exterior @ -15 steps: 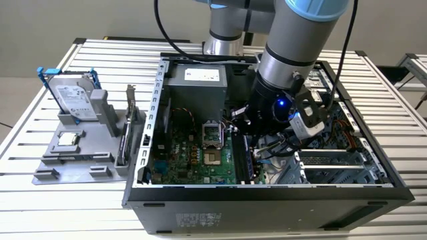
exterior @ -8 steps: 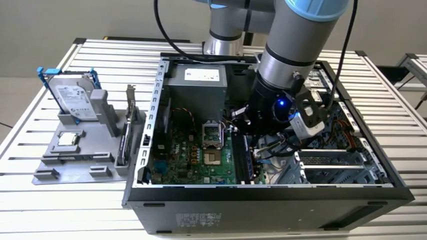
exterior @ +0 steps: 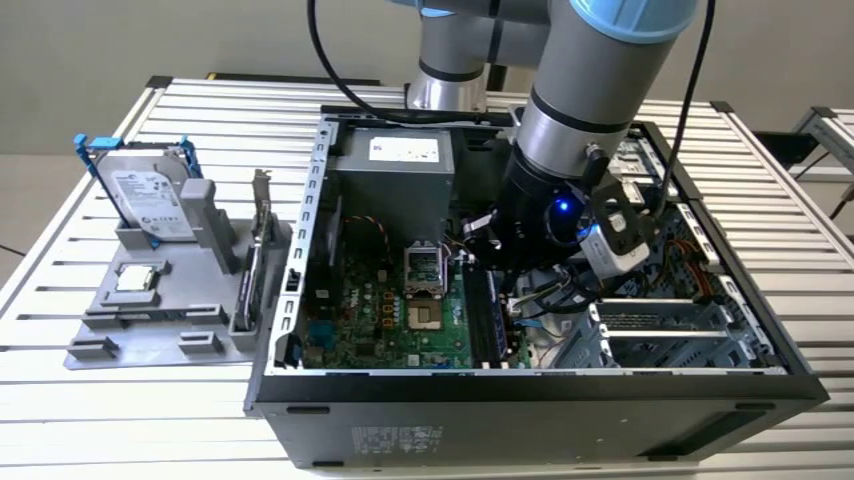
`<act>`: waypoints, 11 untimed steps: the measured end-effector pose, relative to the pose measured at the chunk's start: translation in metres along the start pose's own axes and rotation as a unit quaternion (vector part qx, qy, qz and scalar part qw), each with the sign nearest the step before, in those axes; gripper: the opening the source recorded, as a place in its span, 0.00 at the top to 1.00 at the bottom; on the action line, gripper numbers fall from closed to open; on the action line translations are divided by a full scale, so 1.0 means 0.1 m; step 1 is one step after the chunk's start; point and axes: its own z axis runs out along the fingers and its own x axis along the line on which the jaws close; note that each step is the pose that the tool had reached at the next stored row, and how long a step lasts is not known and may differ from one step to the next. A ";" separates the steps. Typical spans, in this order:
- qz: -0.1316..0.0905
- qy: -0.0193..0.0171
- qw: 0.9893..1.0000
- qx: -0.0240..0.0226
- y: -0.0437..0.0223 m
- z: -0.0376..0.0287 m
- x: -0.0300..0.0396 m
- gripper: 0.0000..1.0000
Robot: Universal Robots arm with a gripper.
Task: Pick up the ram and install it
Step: 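Press down the ram until it locks into place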
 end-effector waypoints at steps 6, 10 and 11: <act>-0.001 0.000 1.000 -0.001 0.000 -0.001 0.000 1.00; -0.001 0.000 1.000 -0.002 0.000 0.000 0.000 1.00; -0.002 0.000 1.000 -0.003 0.000 0.000 0.000 1.00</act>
